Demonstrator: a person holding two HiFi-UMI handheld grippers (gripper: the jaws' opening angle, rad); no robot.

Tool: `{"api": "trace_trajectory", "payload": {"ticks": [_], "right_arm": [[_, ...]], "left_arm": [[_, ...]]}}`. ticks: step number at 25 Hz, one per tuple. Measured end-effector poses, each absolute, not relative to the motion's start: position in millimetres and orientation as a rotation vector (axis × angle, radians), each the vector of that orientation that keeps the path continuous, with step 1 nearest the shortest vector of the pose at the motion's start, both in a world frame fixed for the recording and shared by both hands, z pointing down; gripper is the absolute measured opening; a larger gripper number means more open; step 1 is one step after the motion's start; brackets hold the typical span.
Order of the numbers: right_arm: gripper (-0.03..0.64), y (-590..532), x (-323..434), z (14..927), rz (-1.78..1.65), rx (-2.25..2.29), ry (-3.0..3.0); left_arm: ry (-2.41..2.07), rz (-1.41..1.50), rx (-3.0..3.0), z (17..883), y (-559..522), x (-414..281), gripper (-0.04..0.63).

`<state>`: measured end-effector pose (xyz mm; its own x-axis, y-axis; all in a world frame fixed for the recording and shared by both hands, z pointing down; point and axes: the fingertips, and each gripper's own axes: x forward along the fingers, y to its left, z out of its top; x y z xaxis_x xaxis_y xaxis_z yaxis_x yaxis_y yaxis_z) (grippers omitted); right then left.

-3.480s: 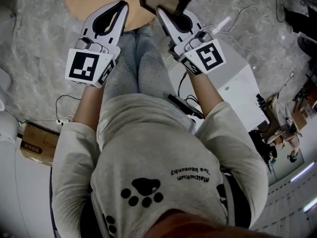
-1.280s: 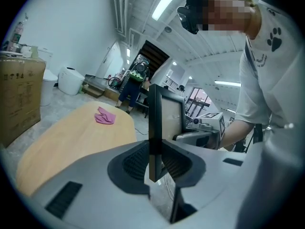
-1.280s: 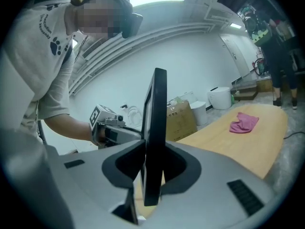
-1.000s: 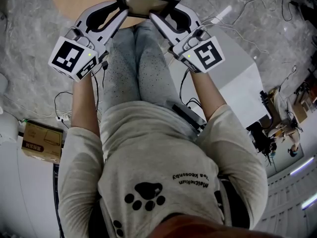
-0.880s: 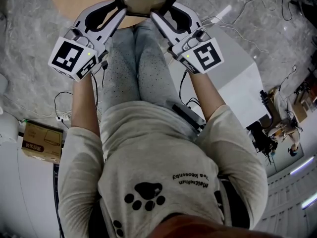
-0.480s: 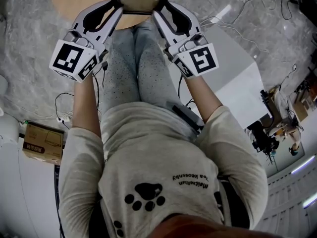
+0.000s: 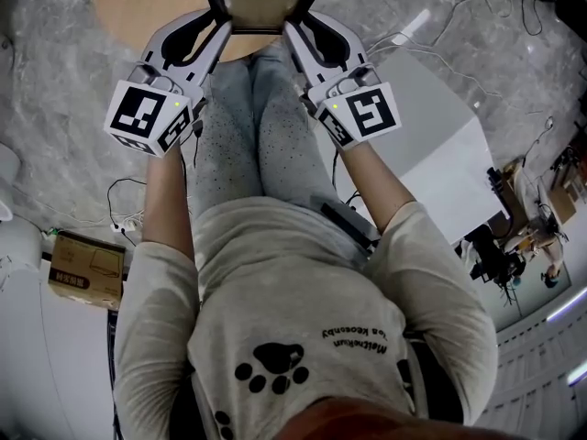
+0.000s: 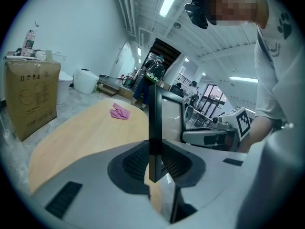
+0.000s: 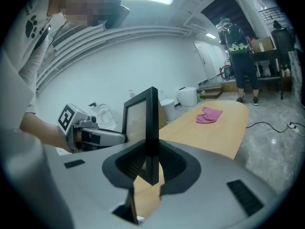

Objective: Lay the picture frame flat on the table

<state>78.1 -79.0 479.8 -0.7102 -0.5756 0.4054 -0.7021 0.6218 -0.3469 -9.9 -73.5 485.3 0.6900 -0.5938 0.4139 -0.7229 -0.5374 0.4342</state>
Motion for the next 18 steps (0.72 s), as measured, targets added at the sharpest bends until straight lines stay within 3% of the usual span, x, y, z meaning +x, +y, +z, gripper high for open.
{"api": "trace_trajectory", "payload": {"ticks": [18], "right_arm": [[0.089, -100, 76, 533, 0.763, 0.979, -2.56]], "left_arm": [[-1.091, 0.324, 2.213, 538, -89, -11, 0.086]]}}
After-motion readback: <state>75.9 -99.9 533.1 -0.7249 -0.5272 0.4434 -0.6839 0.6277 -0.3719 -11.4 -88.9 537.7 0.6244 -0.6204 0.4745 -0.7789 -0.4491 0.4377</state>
